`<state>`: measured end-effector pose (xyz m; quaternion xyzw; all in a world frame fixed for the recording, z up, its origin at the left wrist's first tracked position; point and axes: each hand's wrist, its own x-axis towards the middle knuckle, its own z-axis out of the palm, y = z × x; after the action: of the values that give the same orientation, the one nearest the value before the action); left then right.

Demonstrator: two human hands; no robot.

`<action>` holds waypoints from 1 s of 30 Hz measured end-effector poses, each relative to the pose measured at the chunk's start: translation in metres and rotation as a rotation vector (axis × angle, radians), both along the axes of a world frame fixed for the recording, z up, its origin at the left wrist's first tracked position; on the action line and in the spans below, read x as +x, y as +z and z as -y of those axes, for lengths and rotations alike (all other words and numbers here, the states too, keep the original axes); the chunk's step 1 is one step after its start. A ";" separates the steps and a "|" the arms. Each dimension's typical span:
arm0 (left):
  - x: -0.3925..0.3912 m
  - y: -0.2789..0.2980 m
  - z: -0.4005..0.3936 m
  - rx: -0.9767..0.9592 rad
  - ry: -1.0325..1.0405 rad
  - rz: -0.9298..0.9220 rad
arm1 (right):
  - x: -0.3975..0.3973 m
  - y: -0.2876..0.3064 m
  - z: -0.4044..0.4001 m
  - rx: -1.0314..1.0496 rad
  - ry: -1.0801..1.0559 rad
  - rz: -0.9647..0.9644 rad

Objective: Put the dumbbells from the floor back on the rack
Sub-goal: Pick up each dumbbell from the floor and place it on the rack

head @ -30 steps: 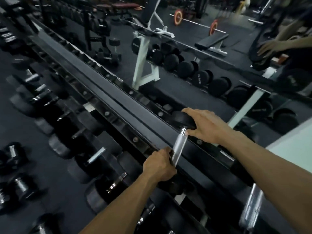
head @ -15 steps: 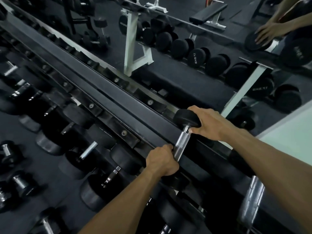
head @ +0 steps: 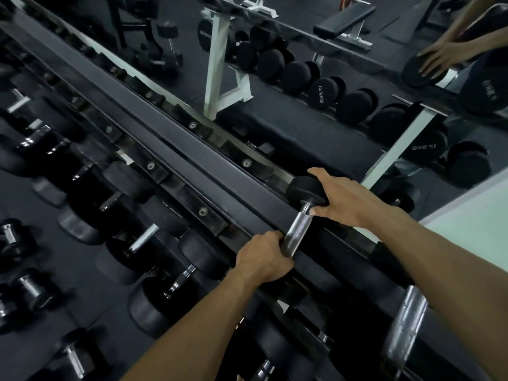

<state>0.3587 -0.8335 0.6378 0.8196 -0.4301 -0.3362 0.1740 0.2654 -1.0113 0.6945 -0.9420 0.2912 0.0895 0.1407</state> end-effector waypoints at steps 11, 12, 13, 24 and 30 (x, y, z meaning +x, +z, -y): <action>0.025 0.013 -0.050 -0.050 0.097 0.149 | 0.047 0.031 -0.035 -0.170 0.213 -0.022; 0.030 0.015 -0.061 -0.046 0.127 0.169 | 0.057 0.035 -0.044 -0.189 0.250 -0.004; 0.035 0.017 -0.072 -0.044 0.154 0.195 | 0.068 0.038 -0.054 -0.203 0.287 0.014; 0.065 0.020 -0.250 0.044 0.394 0.421 | 0.175 0.043 -0.236 -0.215 0.725 0.012; 0.047 0.011 -0.379 0.101 0.544 0.426 | 0.191 0.036 -0.371 -0.231 0.900 -0.018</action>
<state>0.4059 -0.4545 0.6483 0.9635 -0.2055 -0.1199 0.1228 0.4564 -0.6407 0.7307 -0.9834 -0.1375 0.1166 -0.0206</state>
